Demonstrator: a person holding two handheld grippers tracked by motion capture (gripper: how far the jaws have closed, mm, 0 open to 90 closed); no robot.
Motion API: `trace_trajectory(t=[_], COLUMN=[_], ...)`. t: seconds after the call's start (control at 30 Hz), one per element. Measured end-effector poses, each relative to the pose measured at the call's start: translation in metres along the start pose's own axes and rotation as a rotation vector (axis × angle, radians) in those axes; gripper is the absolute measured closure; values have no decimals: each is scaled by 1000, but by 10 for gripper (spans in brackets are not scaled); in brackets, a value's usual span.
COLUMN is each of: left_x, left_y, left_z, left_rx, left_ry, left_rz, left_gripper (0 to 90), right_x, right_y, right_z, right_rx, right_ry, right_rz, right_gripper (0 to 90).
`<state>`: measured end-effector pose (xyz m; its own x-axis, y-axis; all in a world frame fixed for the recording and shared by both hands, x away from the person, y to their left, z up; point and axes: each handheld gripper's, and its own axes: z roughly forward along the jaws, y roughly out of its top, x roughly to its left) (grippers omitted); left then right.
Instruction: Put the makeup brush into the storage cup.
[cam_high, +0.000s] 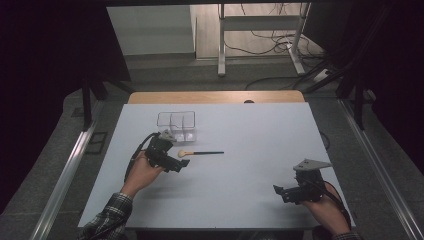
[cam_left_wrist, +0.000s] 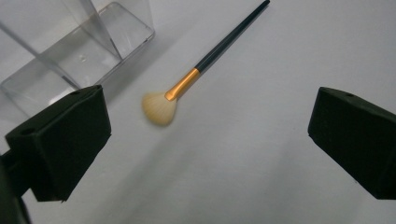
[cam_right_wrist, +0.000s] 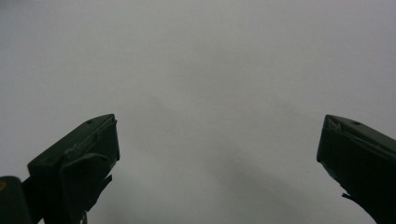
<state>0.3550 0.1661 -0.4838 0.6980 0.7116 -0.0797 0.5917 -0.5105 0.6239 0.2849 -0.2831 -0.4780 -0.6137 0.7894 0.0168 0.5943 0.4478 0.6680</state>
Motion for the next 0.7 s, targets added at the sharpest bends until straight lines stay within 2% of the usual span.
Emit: trace_trajectory(t=[0.43,0.7], left_x=[3,2], left_y=[11,24], left_z=[8,19], left_rx=[20,49], left_ry=[-7,-18], left_rz=[11,32], left_gripper=[0,2], right_x=[-1,-2], right_y=[0,-1], right_z=[1,2], right_rx=[6,16], right_ry=[-2,-4], right_rz=[1,0], right_gripper=[0,0])
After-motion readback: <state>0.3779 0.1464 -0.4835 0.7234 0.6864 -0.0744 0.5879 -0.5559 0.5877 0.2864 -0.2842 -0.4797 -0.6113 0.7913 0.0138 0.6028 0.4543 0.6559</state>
